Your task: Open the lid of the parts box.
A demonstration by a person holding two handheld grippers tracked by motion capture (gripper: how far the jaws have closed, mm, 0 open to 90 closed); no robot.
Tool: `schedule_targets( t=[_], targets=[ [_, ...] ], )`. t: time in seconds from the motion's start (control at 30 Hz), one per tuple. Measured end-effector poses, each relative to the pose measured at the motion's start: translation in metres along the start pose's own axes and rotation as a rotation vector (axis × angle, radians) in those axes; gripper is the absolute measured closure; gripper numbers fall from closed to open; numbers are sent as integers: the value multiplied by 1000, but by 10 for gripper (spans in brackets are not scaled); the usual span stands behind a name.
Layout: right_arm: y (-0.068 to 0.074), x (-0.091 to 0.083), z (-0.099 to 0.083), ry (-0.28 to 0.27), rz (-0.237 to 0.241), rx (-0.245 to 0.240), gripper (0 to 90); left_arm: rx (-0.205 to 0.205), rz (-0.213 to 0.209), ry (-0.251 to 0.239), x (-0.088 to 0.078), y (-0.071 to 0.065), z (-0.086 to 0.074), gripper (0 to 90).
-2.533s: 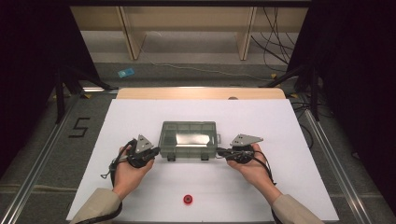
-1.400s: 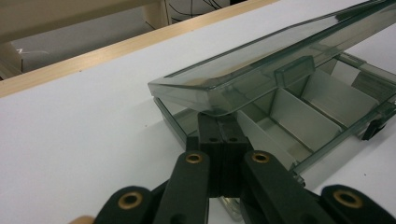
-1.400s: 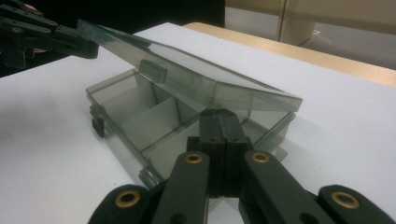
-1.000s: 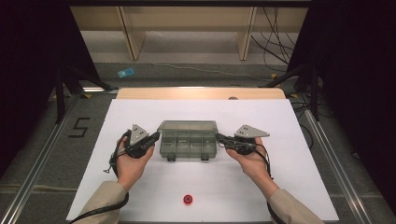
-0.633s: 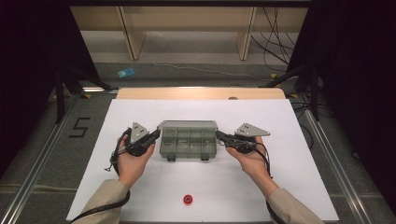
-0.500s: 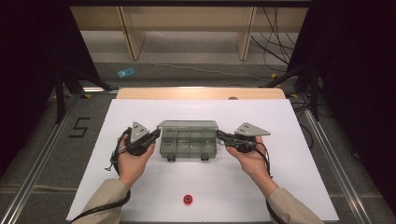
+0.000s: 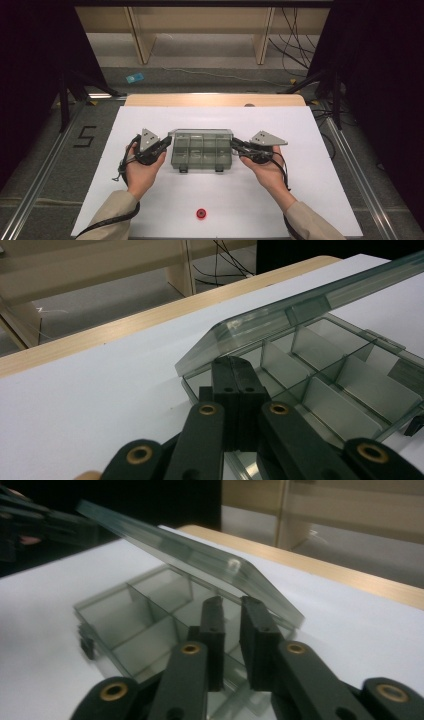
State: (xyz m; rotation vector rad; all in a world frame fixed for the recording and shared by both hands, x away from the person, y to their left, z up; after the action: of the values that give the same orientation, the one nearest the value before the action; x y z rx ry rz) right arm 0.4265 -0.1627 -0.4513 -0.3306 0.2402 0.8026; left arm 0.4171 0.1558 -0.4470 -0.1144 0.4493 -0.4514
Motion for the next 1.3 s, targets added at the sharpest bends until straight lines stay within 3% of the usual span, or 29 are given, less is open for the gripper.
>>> schedule_targets(
  t=[0.1, 0.33, 0.37, 0.53, 0.6, 0.67, 0.8, 0.83, 1.03, 1.23, 1.3],
  targets=[
    [1, -1, -3, 42, -46, -7, 732, 3, 3, -2, 0, 0, 1, 900],
    [0, 2, 0, 34, -118, -14, 517, 12, 7, 5, 1, 0, -1, 900],
    [0, 3, 1, 23, -134, -12, 513, 10, 5, 6, 1, 0, -1, 900],
    [1, 6, 4, 1, -122, -13, 569, 11, 5, 7, 1, 0, -1, 893],
    [2, 7, 6, -7, -147, -35, 585, 14, 4, 8, 2, 0, -1, 870],
    [1, 8, 7, -9, -155, -50, 586, 14, 0, 9, 3, 1, -2, 833],
    [3, 10, 7, -1, -156, -28, 592, 14, 19, 3, 4, 4, -4, 749],
    [1, 10, 7, -9, -166, -48, 592, 19, 23, -1, 4, 4, -3, 722],
    [1, 11, 8, -16, -176, -56, 597, 59, 22, -26, 5, 1, -1, 614],
    [2, 13, 9, -21, -175, -66, 617, 93, 48, -69, 7, 1, 5, 664],
    [2, 13, 9, -16, -169, -69, 621, 84, 50, -74, 8, 1, 5, 679]
  ],
)
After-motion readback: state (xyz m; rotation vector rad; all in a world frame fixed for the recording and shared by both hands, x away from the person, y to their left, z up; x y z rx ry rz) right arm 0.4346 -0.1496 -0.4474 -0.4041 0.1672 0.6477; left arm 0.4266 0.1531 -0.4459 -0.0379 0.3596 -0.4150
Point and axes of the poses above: each handheld gripper's, and its own axes: x roughly forward along the jaws, z roughly out of its top, y roughly to its left, the point moved 2 cm from there along x, roughly forward along the jaws, and after that the axes turned 14 degrees about -x, right-handed, at the moved point
